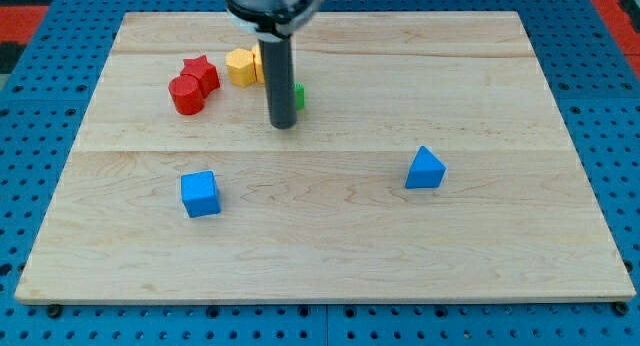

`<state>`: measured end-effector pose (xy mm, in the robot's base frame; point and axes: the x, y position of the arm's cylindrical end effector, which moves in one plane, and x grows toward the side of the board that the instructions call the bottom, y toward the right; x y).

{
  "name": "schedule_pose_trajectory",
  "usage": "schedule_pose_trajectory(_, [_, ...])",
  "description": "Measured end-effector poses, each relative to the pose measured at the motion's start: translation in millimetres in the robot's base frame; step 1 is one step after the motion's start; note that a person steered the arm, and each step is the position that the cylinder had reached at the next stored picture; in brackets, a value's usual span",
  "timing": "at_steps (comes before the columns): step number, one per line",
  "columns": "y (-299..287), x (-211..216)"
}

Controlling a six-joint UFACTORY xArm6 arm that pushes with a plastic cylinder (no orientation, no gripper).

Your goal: Move the blue triangle to the bottom left of the green star

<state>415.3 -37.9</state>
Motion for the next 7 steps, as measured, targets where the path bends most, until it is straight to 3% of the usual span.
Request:
schedule_pose_trajectory(1, [29, 36])
schedule_pose_trajectory(2, [128, 11])
schedule_pose_trajectory(3, [178, 20])
schedule_pose_trajectory(4, [206, 69])
schedule_pose_trajectory(5, [173, 117])
schedule_pose_trajectory(6, [182, 86])
schedule_pose_trajectory(7, [164, 82])
